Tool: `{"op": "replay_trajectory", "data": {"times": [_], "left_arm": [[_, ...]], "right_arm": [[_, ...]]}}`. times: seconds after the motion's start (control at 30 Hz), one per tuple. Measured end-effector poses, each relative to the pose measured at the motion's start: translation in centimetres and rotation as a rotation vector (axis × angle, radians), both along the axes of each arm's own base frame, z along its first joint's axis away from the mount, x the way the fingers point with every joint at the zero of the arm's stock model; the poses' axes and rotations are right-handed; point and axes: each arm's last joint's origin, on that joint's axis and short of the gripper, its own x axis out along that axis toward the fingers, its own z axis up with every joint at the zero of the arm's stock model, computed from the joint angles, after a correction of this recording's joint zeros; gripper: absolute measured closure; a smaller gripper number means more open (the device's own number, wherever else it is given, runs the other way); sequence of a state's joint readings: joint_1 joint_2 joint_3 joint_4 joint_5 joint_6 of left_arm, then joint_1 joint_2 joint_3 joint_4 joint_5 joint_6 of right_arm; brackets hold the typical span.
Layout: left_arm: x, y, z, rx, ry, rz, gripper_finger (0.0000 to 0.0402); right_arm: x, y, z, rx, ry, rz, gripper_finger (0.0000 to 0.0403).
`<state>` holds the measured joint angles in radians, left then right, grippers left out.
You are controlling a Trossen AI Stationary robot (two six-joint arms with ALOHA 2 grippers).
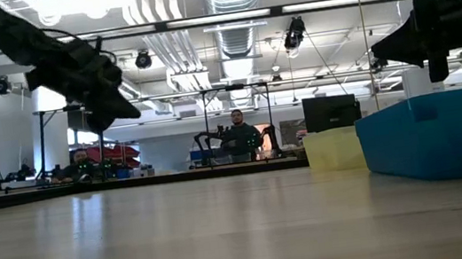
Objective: Sort silverware by color (type)
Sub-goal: Return to Home Position
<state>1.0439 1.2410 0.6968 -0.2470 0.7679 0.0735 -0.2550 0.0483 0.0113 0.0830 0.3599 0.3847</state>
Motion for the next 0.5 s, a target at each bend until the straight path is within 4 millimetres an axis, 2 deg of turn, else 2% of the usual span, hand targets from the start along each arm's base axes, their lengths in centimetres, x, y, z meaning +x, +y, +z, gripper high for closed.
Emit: {"op": "replay_trajectory", "data": {"times": [0.17,0.4,0.5], "left_arm": [[-1.4,-2.3,-0.8,0.08,-0.091,0.084,0.0401],[-3.2,-4.1,-0.9,0.455,-0.191,0.3,0.0401],[-3.9,-5.0,-2.0,0.518,-0.165,0.363,0.0401]], "right_arm": [[0.0,0.0,0.0,0.0,0.0,0.0,0.0339],[0.0,0.0,0.0,0.0,0.0,0.0,0.0339],[0.0,0.0,0.0,0.0,0.0,0.0,0.0339]]}}
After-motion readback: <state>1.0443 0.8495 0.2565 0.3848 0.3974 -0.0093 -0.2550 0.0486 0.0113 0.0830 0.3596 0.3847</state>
